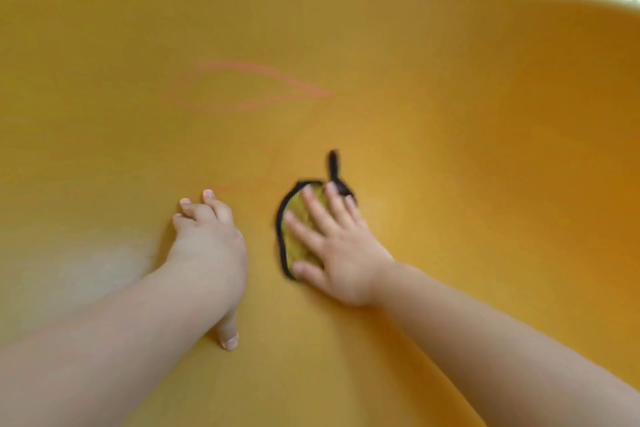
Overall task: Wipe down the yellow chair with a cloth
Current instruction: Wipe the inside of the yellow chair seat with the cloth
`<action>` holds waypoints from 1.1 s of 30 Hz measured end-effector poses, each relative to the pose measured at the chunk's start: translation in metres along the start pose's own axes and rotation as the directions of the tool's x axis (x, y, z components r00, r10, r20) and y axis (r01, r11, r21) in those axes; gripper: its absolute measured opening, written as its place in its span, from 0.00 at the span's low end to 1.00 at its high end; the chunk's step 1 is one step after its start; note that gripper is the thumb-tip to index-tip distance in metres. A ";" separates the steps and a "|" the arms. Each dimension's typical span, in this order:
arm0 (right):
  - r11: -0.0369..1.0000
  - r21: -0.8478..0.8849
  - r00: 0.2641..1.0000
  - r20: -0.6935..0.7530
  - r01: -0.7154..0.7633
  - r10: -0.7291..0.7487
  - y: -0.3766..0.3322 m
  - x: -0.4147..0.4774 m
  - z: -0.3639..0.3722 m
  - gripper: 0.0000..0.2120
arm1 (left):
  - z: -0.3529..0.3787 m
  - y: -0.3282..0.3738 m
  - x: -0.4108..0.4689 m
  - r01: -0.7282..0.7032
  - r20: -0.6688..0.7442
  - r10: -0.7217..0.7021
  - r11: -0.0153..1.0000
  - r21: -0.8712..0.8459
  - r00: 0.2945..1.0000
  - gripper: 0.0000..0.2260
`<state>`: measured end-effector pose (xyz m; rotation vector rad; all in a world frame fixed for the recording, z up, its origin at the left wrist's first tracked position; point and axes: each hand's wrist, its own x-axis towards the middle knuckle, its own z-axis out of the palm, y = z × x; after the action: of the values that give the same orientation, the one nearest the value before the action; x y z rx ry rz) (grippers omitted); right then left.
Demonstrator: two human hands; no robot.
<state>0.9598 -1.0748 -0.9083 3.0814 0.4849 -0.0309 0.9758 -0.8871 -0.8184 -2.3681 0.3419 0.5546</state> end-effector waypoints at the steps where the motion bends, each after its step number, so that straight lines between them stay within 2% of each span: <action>1: 0.989 -0.015 0.987 0.067 0.149 -0.148 0.009 -0.014 -0.001 0.33 | 0.000 0.000 0.000 0.008 0.003 -0.008 1.000 -0.001 1.000 0.75; 2: 0.974 -0.046 0.971 0.104 0.223 -0.218 0.029 -0.024 -0.007 0.32 | 0.000 0.000 0.001 0.011 0.002 -0.011 1.000 -0.003 1.000 0.74; 3: 0.974 -0.111 0.976 0.114 0.197 -0.184 0.056 -0.030 -0.014 0.33 | 0.000 0.000 0.001 0.013 -0.002 -0.013 1.000 -0.003 1.000 0.74; 4: 0.980 -0.186 0.995 0.082 0.074 -0.059 0.086 -0.033 -0.023 0.34 | 0.000 0.000 0.001 0.015 -0.006 -0.015 1.000 -0.002 1.000 0.74; 5: 0.962 -0.240 0.991 0.005 -0.126 0.132 0.115 -0.035 -0.035 0.36 | 0.001 0.000 0.001 0.016 -0.006 -0.016 1.000 0.000 1.000 0.74; 6: 0.899 -0.268 0.938 -0.093 -0.346 0.333 0.139 -0.038 -0.046 0.36 | 0.001 0.000 0.000 0.018 -0.007 -0.018 1.000 0.000 1.000 0.74; 7: 0.813 -0.257 0.853 -0.181 -0.522 0.490 0.153 -0.040 -0.054 0.36 | 0.001 0.001 0.000 0.023 -0.007 -0.023 1.000 0.002 1.000 0.74; 9: 0.692 -0.143 0.701 -0.257 -0.708 0.665 0.144 -0.031 -0.051 0.36 | 0.000 0.002 0.001 0.033 0.003 -0.033 0.999 0.004 0.999 0.75; 10: 0.668 -0.060 0.660 -0.242 -0.741 0.711 0.123 -0.021 -0.043 0.36 | 0.000 0.003 0.001 0.039 0.010 -0.039 0.999 0.004 0.999 0.75; 11: 0.676 0.006 0.662 -0.198 -0.737 0.723 0.097 -0.012 -0.034 0.35 | -0.001 0.004 0.002 0.043 0.015 -0.043 0.999 0.004 0.999 0.75; 12: 0.723 0.037 0.711 -0.156 -0.689 0.686 0.070 -0.007 -0.024 0.34 | -0.002 0.005 0.002 0.044 0.018 -0.044 0.999 0.007 0.999 0.74; 13: 0.802 0.039 0.795 -0.115 -0.596 0.596 0.040 -0.007 -0.013 0.33 | -0.003 0.006 0.003 0.043 0.021 -0.043 0.999 0.011 0.999 0.74; 15: 0.956 0.028 0.957 0.005 -0.291 0.290 -0.001 -0.026 0.000 0.31 | -0.004 0.007 0.004 0.045 0.026 -0.046 0.999 0.021 0.999 0.74; 17: 1.000 -0.006 0.993 0.117 0.003 -0.003 0.009 -0.053 -0.006 0.30 | -0.004 0.008 0.003 0.042 0.027 -0.043 0.999 0.023 0.999 0.74; 18: 0.996 -0.068 0.991 0.125 0.051 -0.042 0.033 -0.059 -0.011 0.30 | -0.003 0.007 0.002 0.037 0.020 -0.037 0.999 0.022 0.999 0.74; 19: 0.989 -0.146 0.994 0.107 -0.007 0.022 0.064 -0.061 -0.017 0.31 | -0.002 0.005 0.001 0.032 0.010 -0.032 0.999 0.020 0.999 0.74; 20: 0.965 -0.213 0.984 0.051 -0.153 0.168 0.096 -0.060 -0.025 0.31 | 0.000 0.003 0.000 0.025 -0.003 -0.025 1.000 0.014 1.000 0.74; 21: 0.907 -0.244 0.937 -0.020 -0.342 0.348 0.123 -0.060 -0.037 0.30 | 0.001 0.002 -0.001 0.015 -0.016 -0.015 1.000 0.004 1.000 0.74; 23: 0.750 -0.217 0.780 -0.120 -0.624 0.614 0.143 -0.060 -0.048 0.29 | 0.003 -0.001 -0.003 -0.003 -0.035 0.002 1.000 -0.021 0.999 0.75; 25: 0.644 -0.105 0.652 -0.169 -0.758 0.740 0.116 -0.044 -0.036 0.31 | 0.006 -0.003 -0.004 -0.019 -0.052 0.017 0.999 -0.045 0.999 0.75; 26: 0.622 -0.032 0.619 -0.146 -0.782 0.771 0.089 -0.031 -0.028 0.32 | 0.006 -0.004 -0.004 -0.025 -0.057 0.022 0.998 -0.055 0.998 0.76; 27: 0.636 0.046 0.631 -0.093 -0.770 0.771 0.057 -0.018 -0.019 0.32 | 0.007 -0.005 -0.005 -0.028 -0.057 0.025 0.997 -0.065 0.998 0.76; 29: 0.750 0.161 0.760 -0.001 -0.641 0.650 -0.010 -0.003 -0.005 0.32 | 0.007 -0.005 -0.006 -0.029 -0.059 0.025 0.997 -0.077 0.998 0.77; 31: 0.887 0.181 0.904 0.024 -0.425 0.428 -0.057 -0.007 0.001 0.31 | 0.009 -0.006 -0.007 -0.030 -0.071 0.024 0.996 -0.083 0.997 0.77; 33: 0.974 0.130 0.982 0.061 -0.187 0.180 -0.060 -0.028 -0.001 0.29 | 0.012 -0.008 -0.008 -0.038 -0.094 0.029 0.995 -0.088 0.995 0.78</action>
<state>0.9148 -1.0263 -0.9079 3.2345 0.2016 -0.1418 0.9685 -0.8727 -0.8183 -2.4843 0.4067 0.4865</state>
